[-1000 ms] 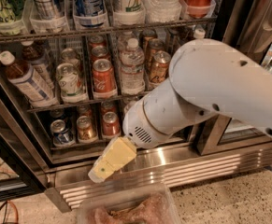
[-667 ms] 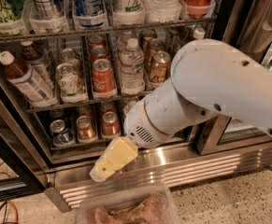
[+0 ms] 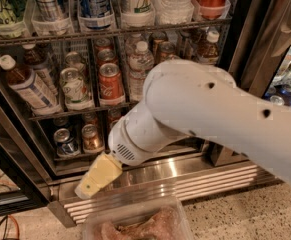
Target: Pick green can from top shelf of fridge
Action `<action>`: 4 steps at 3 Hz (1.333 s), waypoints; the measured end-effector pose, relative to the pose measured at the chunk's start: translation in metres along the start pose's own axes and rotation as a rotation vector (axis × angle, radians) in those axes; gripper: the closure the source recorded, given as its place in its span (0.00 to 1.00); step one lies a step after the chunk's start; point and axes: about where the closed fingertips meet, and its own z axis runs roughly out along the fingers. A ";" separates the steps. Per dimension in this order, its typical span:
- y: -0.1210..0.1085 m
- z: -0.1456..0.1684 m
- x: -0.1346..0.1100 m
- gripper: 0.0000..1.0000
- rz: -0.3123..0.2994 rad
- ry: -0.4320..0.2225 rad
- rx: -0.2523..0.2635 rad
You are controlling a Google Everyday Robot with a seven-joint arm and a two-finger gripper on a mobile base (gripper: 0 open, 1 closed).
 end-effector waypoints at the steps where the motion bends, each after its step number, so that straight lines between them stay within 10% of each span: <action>1: -0.017 0.043 -0.063 0.00 -0.006 -0.087 0.074; 3: -0.018 0.050 -0.075 0.00 0.009 -0.148 0.096; 4: -0.026 0.048 -0.100 0.00 0.023 -0.260 0.190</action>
Offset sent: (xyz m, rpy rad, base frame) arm 0.0673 0.0886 -0.0053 0.0457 -0.1027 -0.0276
